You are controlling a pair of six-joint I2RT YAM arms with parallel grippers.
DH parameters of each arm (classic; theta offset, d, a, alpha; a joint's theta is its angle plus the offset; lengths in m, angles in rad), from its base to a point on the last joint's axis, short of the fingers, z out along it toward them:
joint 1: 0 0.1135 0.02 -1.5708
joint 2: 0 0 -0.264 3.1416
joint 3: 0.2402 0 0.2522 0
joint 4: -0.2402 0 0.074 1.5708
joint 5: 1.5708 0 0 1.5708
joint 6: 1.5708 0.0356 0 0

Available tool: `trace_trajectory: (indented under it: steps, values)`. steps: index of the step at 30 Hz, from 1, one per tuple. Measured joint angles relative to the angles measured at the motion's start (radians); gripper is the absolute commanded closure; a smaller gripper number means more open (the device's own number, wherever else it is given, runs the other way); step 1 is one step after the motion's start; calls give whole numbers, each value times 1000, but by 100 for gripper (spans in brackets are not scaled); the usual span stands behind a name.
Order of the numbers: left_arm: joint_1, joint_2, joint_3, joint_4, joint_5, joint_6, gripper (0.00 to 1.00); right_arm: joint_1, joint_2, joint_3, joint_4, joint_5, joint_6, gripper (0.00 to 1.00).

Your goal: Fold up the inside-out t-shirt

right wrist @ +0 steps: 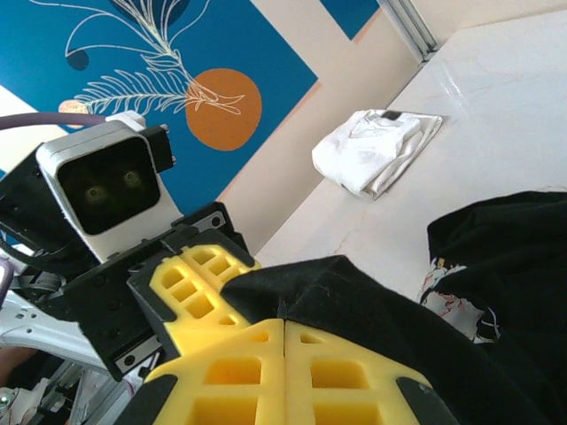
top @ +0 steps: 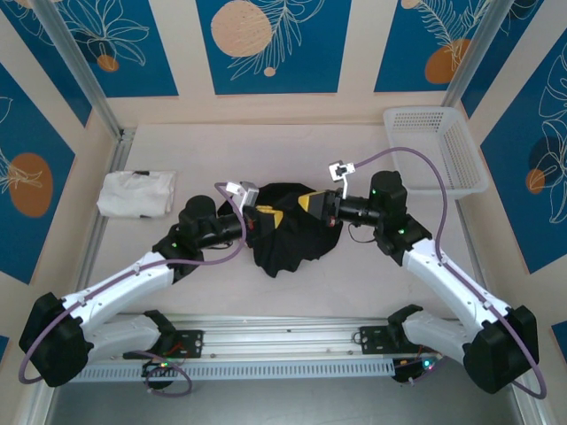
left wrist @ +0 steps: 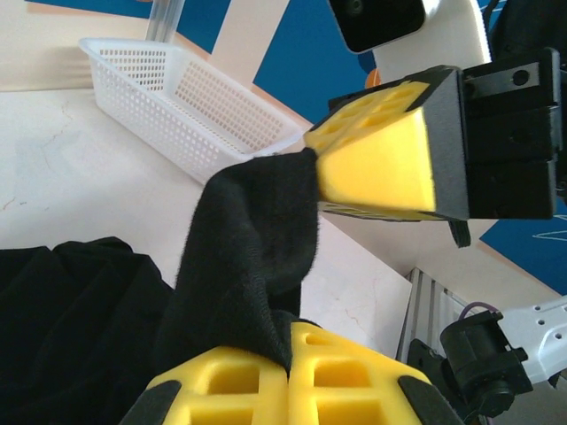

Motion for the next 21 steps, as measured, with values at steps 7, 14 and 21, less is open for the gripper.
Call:
trace_trajectory:
  steps: [7, 14, 21]
  values:
    - [0, 0, -5, -1, -10, 30, 77, -17, -23, 0, -39, -9, -3, 100]
    - [0, 0, -5, -17, -25, 69, 62, -26, -31, 3, -69, -30, -4, 100]
    - [0, -23, -5, -123, -118, 169, 45, -27, -31, 29, -100, -50, -7, 100]
